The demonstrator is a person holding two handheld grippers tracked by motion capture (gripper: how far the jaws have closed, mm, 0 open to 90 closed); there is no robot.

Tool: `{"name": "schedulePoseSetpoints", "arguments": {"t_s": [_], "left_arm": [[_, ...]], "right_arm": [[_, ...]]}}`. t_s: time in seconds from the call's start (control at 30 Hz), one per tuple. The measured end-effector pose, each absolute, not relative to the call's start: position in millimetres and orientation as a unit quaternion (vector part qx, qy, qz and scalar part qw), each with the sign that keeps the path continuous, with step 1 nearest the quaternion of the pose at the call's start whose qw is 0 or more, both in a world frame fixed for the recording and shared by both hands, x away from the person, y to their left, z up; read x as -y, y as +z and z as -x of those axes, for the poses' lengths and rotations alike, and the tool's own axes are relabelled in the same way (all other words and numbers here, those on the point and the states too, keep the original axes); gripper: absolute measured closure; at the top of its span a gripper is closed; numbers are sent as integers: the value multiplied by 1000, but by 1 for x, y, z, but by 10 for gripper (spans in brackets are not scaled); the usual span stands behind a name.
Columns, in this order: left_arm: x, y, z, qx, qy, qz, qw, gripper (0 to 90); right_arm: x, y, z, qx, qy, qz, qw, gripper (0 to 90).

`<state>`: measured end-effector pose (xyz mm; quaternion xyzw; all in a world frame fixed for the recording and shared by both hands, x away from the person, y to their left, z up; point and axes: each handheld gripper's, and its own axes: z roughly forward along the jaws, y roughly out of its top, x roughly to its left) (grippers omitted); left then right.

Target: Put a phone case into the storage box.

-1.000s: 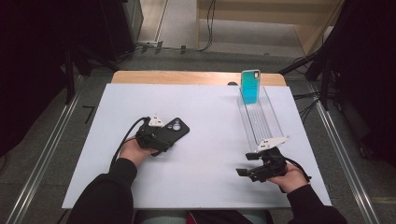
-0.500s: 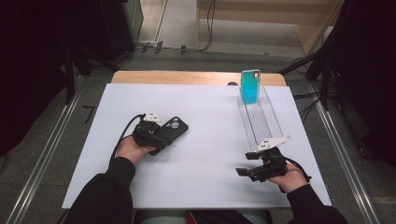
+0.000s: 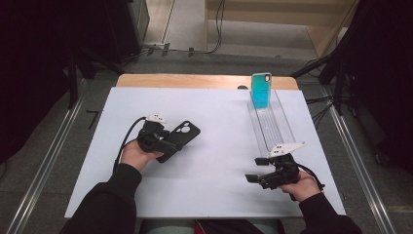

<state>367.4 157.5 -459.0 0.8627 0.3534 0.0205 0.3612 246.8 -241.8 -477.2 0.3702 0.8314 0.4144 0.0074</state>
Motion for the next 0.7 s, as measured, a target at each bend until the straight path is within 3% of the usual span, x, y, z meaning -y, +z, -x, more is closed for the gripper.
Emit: {"name": "schedulePoseSetpoints", "arguments": {"t_s": [0.33, 0.7], "left_arm": [[-148, -451, -353, -362, 1, -862, 355, 153], [-144, -449, -335, -377, -16, -851, 364, 152]], "right_arm": [[243, -472, -246, -828, 425, -364, 39, 194], [240, -469, -245, -830, 420, -365, 39, 194]]}}
